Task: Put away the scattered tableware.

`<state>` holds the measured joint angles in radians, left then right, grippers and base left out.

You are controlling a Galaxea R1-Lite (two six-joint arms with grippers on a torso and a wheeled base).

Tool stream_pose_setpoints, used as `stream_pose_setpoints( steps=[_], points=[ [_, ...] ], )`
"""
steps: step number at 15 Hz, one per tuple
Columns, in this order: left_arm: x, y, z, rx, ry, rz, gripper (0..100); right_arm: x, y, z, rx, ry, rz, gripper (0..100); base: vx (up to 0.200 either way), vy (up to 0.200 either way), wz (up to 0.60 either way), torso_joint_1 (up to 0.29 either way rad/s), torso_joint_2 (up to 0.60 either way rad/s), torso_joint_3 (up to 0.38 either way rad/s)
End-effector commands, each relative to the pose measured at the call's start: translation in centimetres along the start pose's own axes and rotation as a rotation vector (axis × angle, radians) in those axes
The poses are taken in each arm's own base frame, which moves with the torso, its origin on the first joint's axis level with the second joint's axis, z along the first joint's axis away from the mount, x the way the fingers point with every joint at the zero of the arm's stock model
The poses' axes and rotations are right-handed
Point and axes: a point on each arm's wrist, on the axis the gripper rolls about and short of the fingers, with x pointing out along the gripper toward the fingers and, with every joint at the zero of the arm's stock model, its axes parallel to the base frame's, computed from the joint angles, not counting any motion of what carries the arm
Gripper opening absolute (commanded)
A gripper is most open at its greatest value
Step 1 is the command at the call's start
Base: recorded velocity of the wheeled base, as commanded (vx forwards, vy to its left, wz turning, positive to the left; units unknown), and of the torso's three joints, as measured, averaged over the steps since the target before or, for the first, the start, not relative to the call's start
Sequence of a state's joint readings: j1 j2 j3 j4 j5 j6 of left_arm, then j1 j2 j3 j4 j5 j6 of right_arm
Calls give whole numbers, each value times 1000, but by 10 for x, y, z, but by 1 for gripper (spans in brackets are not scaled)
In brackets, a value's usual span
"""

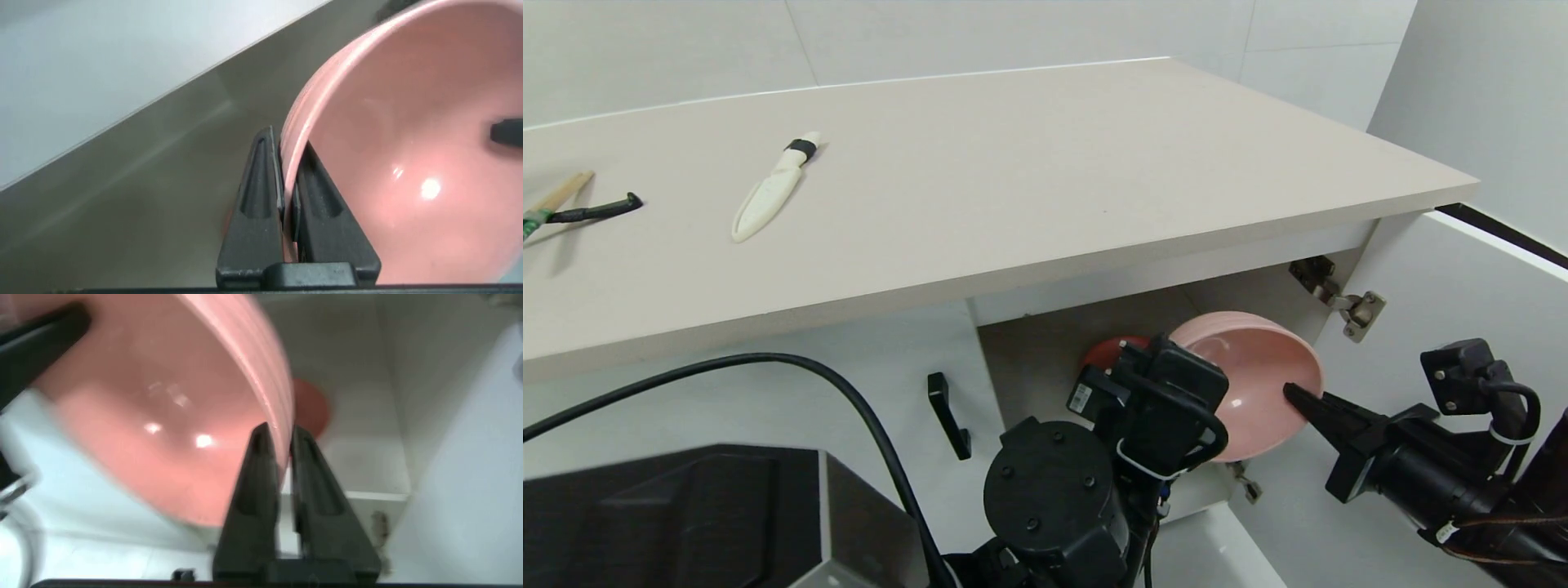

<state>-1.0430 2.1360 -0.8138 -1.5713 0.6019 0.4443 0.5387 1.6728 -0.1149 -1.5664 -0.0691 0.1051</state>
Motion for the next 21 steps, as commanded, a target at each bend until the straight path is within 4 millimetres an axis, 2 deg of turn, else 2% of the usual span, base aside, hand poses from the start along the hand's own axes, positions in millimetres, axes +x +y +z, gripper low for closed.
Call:
stream_pose_setpoints(
  steps=[1, 2, 5, 8, 9, 13, 14, 16, 17, 19, 21],
  points=[
    [0, 0, -1, 1, 2, -2, 0, 0, 1, 2, 0, -11, 9, 0, 0, 0, 0, 0, 0, 0],
    [0, -1, -1, 1, 2, -3, 100, 0, 1, 2, 0, -12, 10, 0, 0, 0, 0, 0, 0, 0],
    [0, 2, 4, -7, -8, 2, 100, 0, 1, 2, 0, -12, 9, 0, 0, 0, 0, 0, 0, 0],
    [-10, 5, 18, -31, -40, -25, 100, 0, 1, 2, 0, -11, 7, 0, 0, 0, 0, 0, 0, 0],
    [-23, 12, 26, -34, -65, -89, 100, 0, 0, 1, 0, -8, 7, 0, 0, 0, 0, 0, 0, 0],
    [-61, 44, 36, -107, -98, -262, 100, 0, 0, 0, -1, -3, 6, 0, 0, 0, 0, 0, 0, 0],
    [-74, 62, 27, -89, -95, -363, 100, 0, 0, 0, 1, 0, 6, 0, 0, 0, 0, 0, 0, 0],
    [-86, 82, 11, -70, -59, -454, 100, -1, 0, -1, 4, 3, 4, 0, 0, 0, 0, 0, 0, 0],
    [-95, 91, 1, -108, -31, -552, 100, -1, 0, -2, 5, 9, 3, 0, 0, 0, 0, 0, 0, 0],
    [-112, 110, -5, -174, -31, -729, 100, -1, 0, -7, 3, 33, 1, 0, 0, 0, 0, 0, 0, 0],
    [-126, 135, -13, -187, -29, -834, 100, 0, -1, -9, 2, 45, 0, 0, 0, 0, 0, 0, 0, 0]
  ],
)
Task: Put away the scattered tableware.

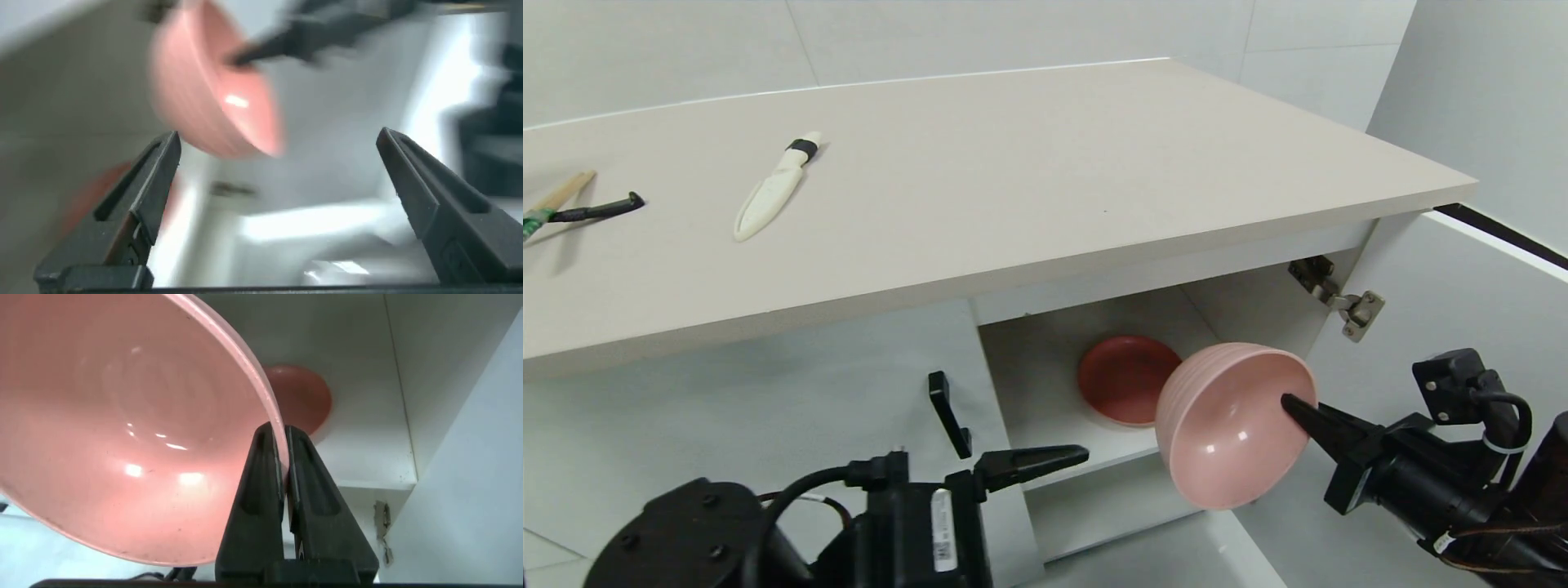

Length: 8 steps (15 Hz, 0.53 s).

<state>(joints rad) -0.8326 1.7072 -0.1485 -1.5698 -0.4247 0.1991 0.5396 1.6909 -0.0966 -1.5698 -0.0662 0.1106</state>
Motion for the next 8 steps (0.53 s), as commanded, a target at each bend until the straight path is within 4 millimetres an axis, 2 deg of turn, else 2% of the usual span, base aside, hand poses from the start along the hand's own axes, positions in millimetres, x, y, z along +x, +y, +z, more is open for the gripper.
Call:
stream_pose_setpoints(
  steps=[1, 2, 4, 5, 6, 7, 8],
  points=[
    [-36, 4, 2, -8, -1, -8, 100, 2, 0, -3, -1, 15, -1, 0, 0, 0, 0, 0, 0, 0],
    [-50, 0, 4, -2, -11, -42, 100, 2, 0, -4, -1, 18, -1, 0, 0, 0, 0, 0, 0, 0],
    [-71, -8, 31, 74, -128, -43, 100, 1, 0, -5, -2, 26, -2, 0, 0, 0, 0, 0, 0, 0],
    [-77, -11, 37, 89, -150, -38, 100, 1, 0, -5, -2, 26, -2, 0, 0, 0, 0, 0, 0, 0],
    [-94, -19, 48, 126, -192, -23, 100, 1, 0, -6, -2, 28, -1, 0, 0, 0, 0, 0, 0, 0],
    [-121, -27, 56, 155, -203, 52, 100, 2, -1, -6, -2, 31, -3, 0, 0, 0, 0, 0, 0, 0],
    [-132, -29, 58, 165, -192, 108, 100, 3, -1, -8, -3, 37, -3, 0, 0, 0, 0, 0, 0, 0]
  ],
)
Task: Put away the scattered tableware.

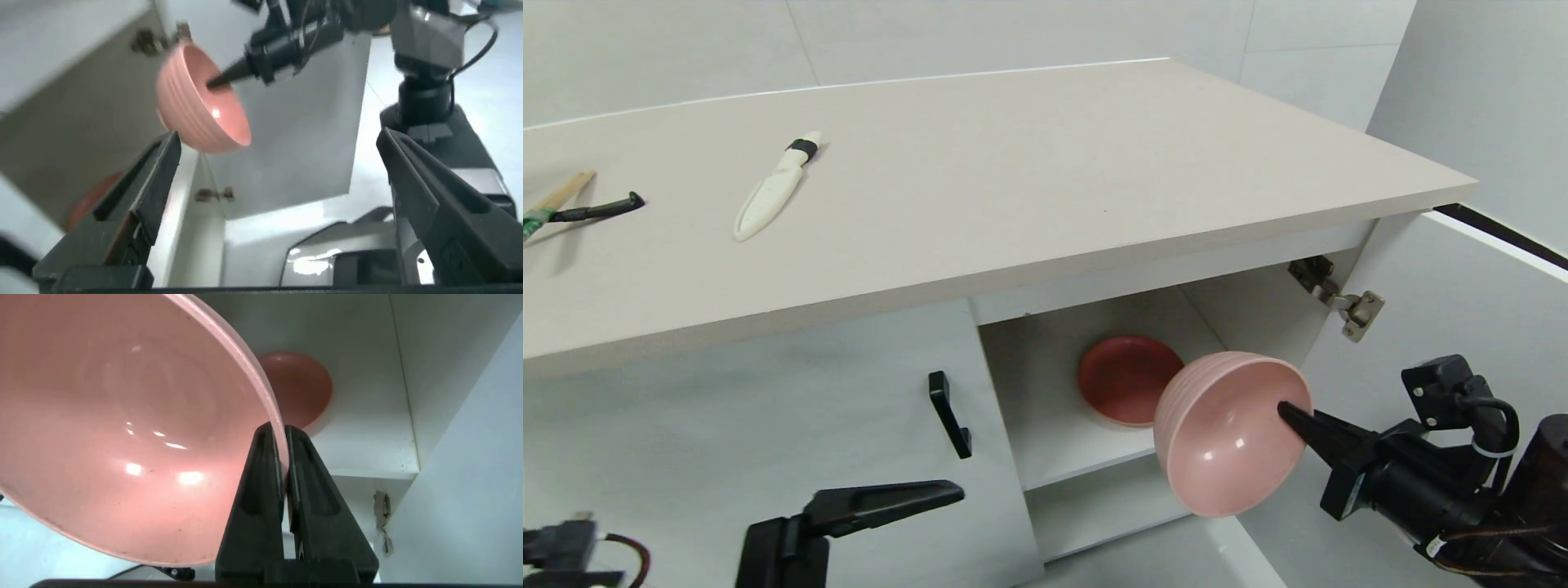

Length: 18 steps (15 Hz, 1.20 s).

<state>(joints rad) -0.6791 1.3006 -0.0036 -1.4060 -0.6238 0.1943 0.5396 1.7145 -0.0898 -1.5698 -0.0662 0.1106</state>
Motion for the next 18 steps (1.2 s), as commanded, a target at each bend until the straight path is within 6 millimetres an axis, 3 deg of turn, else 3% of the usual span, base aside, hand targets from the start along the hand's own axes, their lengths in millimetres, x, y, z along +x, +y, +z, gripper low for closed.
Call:
stream_pose_setpoints(
  steps=[1, 4, 7, 8, 9, 15, 18],
  points=[
    [-71, -26, 36, 130, -45, 271, 100, 3, 0, -4, -2, 20, -2, 0, 0, 0, 0, 0, 0, 0],
    [-101, -56, 50, 25, 10, 479, 100, 3, -1, -5, 0, 25, -4, 0, 0, 0, 0, 0, 0, 0],
    [-114, -66, 19, -48, 109, 899, 100, -1, -1, -7, 3, 38, -4, 0, 0, 0, 0, 0, 0, 0],
    [-115, -69, 14, -37, 118, 921, 100, -2, -1, -7, 5, 38, -4, 0, 0, 0, 0, 0, 0, 0],
    [-119, -78, -5, 2, 157, 998, 100, -5, -1, -4, 6, 23, -4, 0, 0, 0, 0, 0, 0, 0],
    [-127, -100, -35, -69, 309, 1051, 100, -14, -2, -15, 0, 89, -3, 0, 0, 0, 0, 0, 0, 0],
    [-129, -100, -35, 6, 365, 1146, 100, 10, -1, -25, -2, 120, -7, 0, 0, 0, 0, 0, 0, 0]
  ],
)
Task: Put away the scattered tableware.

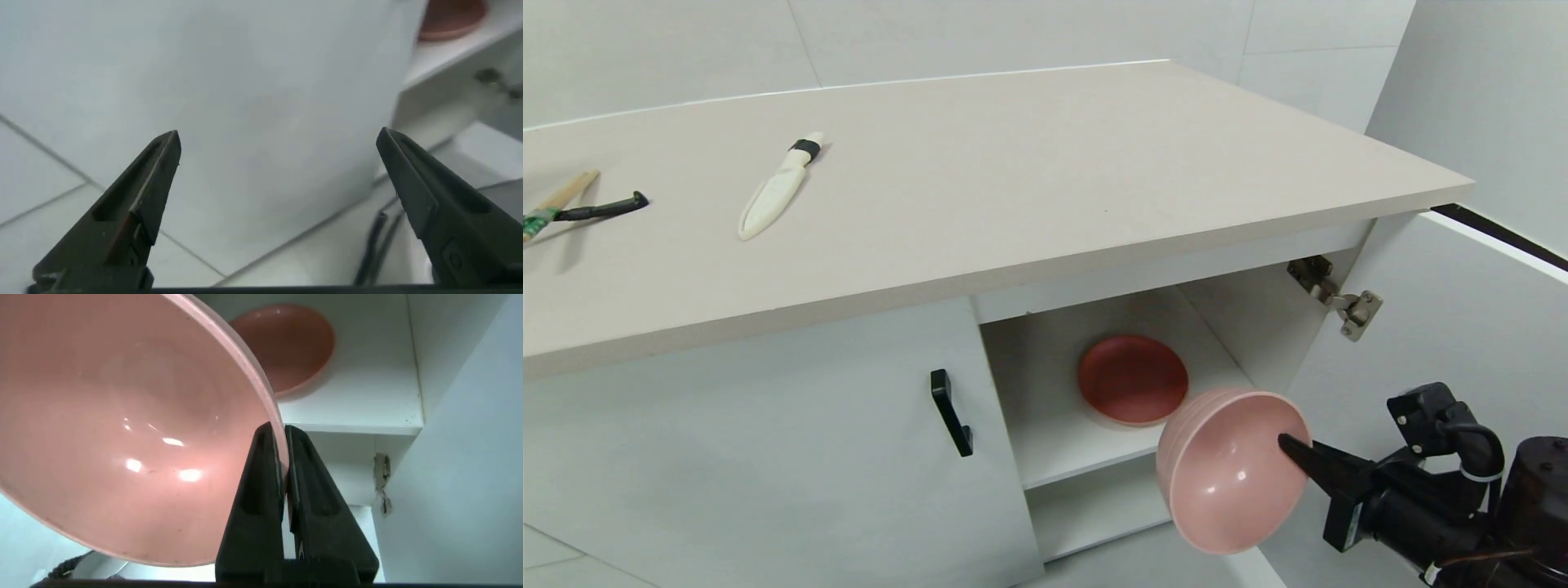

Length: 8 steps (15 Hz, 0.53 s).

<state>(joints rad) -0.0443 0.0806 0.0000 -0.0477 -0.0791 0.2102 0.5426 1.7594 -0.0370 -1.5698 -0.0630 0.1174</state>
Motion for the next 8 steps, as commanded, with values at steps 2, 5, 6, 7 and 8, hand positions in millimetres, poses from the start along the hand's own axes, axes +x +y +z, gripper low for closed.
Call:
stream_pose_setpoints(
  steps=[2, 5, 6, 7, 8],
  points=[
    [-6, -1, -2, -19, -66, 81, 100, 44, 2, -6, -6, 5, 0, 0, 0, 0, 0, 0, 0, 0],
    [-6, -1, -2, -39, -66, 74, 100, 70, 3, -7, -1, -19, -2, 0, 0, 0, 0, 0, 0, 0],
    [-6, -1, -2, -40, -66, 74, 100, 74, 3, -5, 2, -33, 1, 0, 0, 0, 0, 0, 0, 0],
    [-6, -1, -2, -40, -66, 74, 100, 79, 4, 0, 2, -60, 9, 0, 0, 0, 0, 0, 0, 0],
    [-6, -1, -2, -39, -65, 79, 100, 82, 4, 3, 1, -78, 11, 0, 0, 0, 0, 0, 0, 0]
  ],
)
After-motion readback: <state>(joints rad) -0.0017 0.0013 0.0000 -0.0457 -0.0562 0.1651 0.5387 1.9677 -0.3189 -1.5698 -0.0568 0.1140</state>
